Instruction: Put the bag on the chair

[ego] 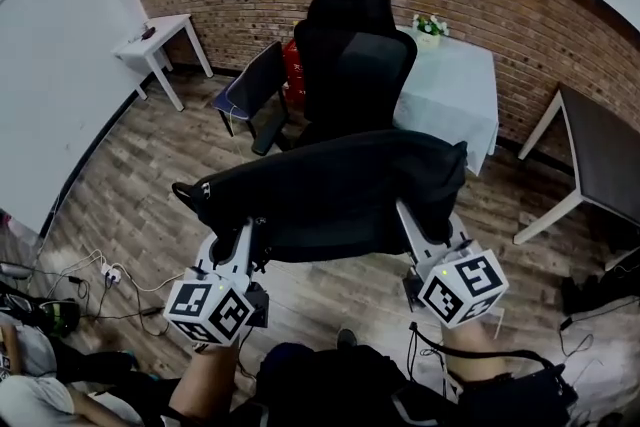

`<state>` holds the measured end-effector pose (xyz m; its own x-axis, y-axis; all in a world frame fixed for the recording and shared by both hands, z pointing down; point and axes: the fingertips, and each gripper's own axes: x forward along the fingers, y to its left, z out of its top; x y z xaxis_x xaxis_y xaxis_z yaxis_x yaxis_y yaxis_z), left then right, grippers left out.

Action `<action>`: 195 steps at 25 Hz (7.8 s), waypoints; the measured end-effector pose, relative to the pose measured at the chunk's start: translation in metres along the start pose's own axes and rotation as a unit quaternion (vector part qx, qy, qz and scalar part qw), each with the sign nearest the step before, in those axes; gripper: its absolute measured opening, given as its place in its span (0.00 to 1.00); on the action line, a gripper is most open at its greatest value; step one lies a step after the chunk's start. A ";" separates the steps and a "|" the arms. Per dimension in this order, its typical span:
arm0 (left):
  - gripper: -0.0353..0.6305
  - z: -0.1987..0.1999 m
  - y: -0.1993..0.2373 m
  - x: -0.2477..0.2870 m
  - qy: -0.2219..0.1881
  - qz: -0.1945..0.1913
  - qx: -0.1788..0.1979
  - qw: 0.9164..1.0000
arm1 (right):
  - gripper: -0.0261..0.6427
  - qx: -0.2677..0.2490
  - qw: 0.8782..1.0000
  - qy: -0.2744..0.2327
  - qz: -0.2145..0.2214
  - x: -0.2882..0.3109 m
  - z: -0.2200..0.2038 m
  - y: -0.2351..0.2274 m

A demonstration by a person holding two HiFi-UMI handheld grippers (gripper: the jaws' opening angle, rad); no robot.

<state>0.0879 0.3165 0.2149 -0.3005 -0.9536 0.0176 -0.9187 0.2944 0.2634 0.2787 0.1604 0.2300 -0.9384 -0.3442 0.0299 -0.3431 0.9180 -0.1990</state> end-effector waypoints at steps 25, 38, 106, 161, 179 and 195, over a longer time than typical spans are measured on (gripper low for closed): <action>0.12 0.011 0.098 0.160 0.014 -0.094 -0.016 0.995 | 0.17 -0.011 0.995 0.006 -0.100 0.137 0.003 -0.041; 0.12 0.024 0.159 0.229 0.025 -0.140 -0.035 0.989 | 0.17 -0.017 0.988 0.007 -0.150 0.210 0.006 -0.041; 0.12 -0.159 0.206 0.591 0.221 -0.231 0.007 0.947 | 0.17 0.068 0.952 0.104 -0.279 0.402 -0.136 -0.311; 0.13 -0.529 0.316 0.592 0.496 -0.123 0.058 0.858 | 0.18 0.218 0.870 0.327 -0.298 0.425 -0.521 -0.382; 0.20 -0.553 0.322 0.607 0.482 -0.102 0.058 0.868 | 0.24 0.242 0.846 0.347 -0.324 0.421 -0.556 -0.405; 0.32 -0.534 0.330 0.604 0.462 -0.052 0.093 0.881 | 0.29 0.245 0.845 0.354 -0.319 0.419 -0.559 -0.407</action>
<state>-0.2602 -0.1954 0.8276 0.0454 -0.5953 0.8022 -0.9809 0.1254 0.1486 0.0017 -0.2470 0.8711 -0.4188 -0.3744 0.8273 -0.8922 0.3392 -0.2981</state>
